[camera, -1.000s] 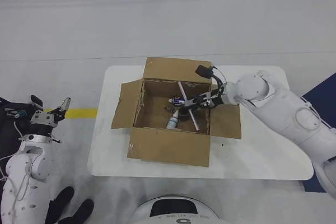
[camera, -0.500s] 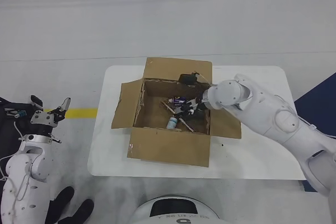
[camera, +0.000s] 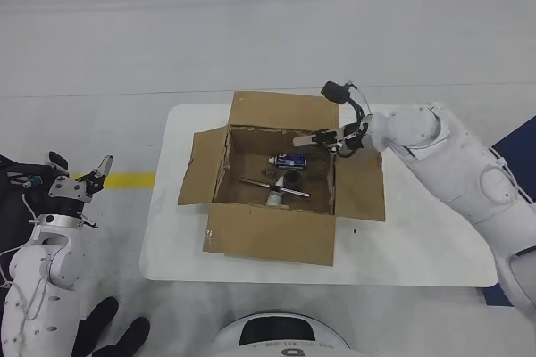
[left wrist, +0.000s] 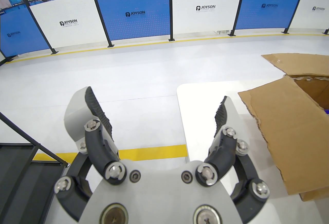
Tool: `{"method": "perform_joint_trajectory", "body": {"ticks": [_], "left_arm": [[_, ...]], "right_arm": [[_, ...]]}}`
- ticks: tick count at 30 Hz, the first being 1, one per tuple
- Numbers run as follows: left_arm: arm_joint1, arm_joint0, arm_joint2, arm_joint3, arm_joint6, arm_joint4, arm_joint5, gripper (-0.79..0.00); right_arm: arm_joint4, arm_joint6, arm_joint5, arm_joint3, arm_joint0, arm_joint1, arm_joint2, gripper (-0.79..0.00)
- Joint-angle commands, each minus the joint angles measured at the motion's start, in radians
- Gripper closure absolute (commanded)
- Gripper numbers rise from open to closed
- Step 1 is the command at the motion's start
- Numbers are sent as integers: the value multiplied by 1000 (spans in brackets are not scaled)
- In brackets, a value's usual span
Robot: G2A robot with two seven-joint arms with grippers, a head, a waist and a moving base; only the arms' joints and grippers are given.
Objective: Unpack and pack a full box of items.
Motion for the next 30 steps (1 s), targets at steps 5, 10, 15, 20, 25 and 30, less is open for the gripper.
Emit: {"method": "perform_joint_trajectory", "body": {"ticks": [5,10,15,20,25,30], "left_arm": [[4,-16,15,26,-21,68,3,-785],[9,-37,49,60,-39,178,0,-785],[12,-46,86,75,-25,249,-14,-785],[14,-42,118,74,-13,304,-34,-785],[13,-33,163,74,3,346,-45,-785],[12,-26,206,79,41,378,-45,-785]], "right_arm": [[69,-10,-62,6,-198,114,284,-785],[160,7,-134,7,-368,174,477,-785],[139,-8,-91,-5,-473,199,560,-785],[170,64,-34,-4,-482,195,546,-785],[279,167,-69,41,-441,172,507,-785],[429,260,-90,142,-378,139,457,-785]]}}
